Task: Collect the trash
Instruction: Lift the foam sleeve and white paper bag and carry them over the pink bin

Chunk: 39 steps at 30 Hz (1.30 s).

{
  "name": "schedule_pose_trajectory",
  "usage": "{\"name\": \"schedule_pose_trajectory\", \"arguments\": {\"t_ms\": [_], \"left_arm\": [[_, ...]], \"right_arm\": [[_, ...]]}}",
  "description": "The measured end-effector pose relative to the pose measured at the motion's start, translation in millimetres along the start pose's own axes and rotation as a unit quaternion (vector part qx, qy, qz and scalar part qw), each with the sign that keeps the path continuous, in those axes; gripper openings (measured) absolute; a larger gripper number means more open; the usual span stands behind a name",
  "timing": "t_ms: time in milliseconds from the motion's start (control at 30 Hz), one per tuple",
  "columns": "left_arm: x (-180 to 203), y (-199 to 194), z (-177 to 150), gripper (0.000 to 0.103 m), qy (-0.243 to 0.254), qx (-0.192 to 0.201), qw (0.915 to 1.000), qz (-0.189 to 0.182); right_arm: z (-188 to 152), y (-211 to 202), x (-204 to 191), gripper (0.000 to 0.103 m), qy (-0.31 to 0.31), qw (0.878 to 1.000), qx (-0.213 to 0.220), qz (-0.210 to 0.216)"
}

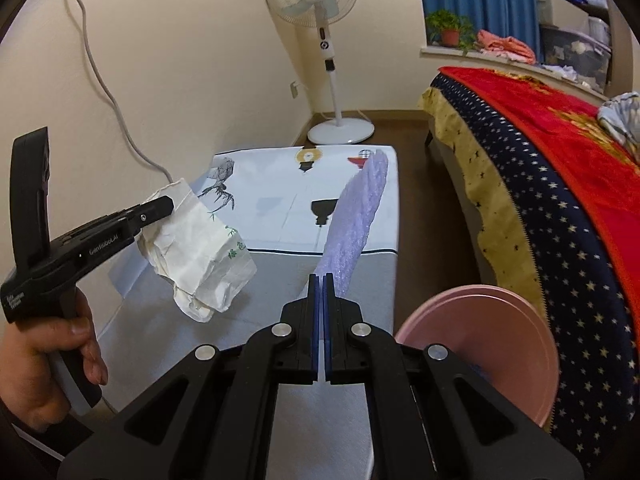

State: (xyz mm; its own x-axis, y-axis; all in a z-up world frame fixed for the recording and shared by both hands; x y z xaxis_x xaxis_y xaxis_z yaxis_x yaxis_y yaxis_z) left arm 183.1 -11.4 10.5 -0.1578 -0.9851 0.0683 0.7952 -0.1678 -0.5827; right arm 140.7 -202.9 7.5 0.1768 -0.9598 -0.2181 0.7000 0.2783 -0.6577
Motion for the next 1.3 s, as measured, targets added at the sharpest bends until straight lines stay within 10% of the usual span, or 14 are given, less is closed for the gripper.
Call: {"name": "schedule_pose_trajectory", "arguments": {"t_ms": [1300], "left_arm": [[175, 59, -17, 0.004, 0.065, -0.006, 0.9925, -0.103]], "right_arm": [[-39, -25, 152, 0.002, 0.074, 0.986, 0.011, -0.147]]}}
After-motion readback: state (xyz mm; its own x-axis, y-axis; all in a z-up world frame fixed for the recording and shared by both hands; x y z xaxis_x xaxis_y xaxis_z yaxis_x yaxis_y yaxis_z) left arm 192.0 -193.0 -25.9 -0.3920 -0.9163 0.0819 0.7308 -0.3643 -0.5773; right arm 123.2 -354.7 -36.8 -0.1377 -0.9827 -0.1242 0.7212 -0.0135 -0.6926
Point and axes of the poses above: each gripper's, at about its wrist camera, not at the fingertips, and y roughly the way its jaws point, x to its right, z to its top, the point moved 8 cm from there along y, roughly the way its jaws point, and after that the axes turned 5 degrees about y, right-handed, at the moved point
